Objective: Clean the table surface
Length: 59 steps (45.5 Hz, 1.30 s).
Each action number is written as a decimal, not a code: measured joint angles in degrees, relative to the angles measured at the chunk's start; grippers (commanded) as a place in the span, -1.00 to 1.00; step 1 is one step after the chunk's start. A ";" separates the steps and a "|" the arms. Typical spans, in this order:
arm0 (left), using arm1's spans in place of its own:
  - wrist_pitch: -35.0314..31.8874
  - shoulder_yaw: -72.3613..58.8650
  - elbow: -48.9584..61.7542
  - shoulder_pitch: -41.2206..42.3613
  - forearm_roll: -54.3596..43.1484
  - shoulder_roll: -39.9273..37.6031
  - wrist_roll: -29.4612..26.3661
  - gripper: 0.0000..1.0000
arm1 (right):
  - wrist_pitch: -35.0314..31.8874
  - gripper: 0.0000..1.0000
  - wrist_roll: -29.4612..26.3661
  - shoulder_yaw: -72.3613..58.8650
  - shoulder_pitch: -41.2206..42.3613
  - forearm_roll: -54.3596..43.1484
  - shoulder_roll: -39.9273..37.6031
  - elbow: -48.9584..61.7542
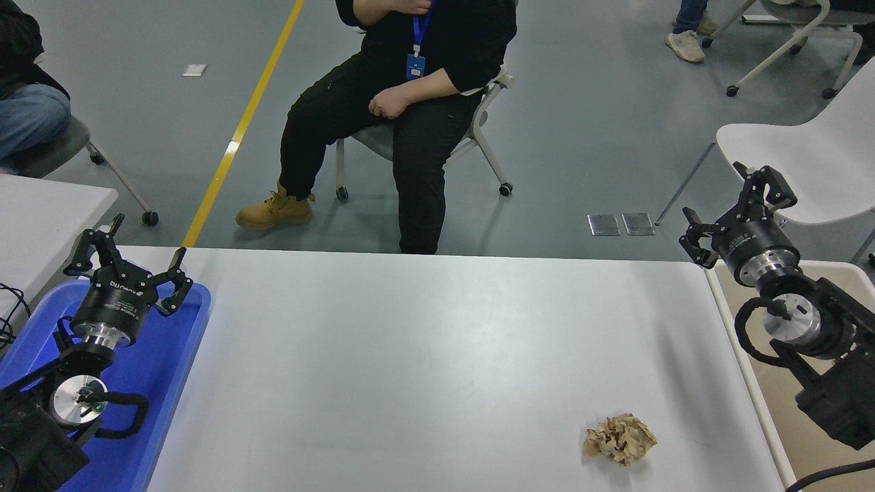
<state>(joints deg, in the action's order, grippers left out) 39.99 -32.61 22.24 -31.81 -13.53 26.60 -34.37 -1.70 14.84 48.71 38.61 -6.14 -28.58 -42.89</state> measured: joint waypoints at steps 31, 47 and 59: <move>0.00 0.00 -0.01 0.00 0.01 0.01 0.00 1.00 | -0.85 0.98 1.65 -51.16 25.75 -18.38 -15.64 -1.75; 0.00 0.00 0.00 0.00 0.01 0.01 0.00 1.00 | -5.92 0.98 5.08 -60.66 35.38 -44.09 -16.41 -8.51; 0.00 0.00 -0.01 0.00 0.02 0.02 0.00 1.00 | -11.02 0.98 7.88 -67.74 40.70 -54.72 -15.35 -18.36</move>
<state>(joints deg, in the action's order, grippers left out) 39.99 -32.61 22.24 -31.82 -13.50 26.62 -34.37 -12.72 22.72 -19.04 79.31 -60.86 -43.92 -61.25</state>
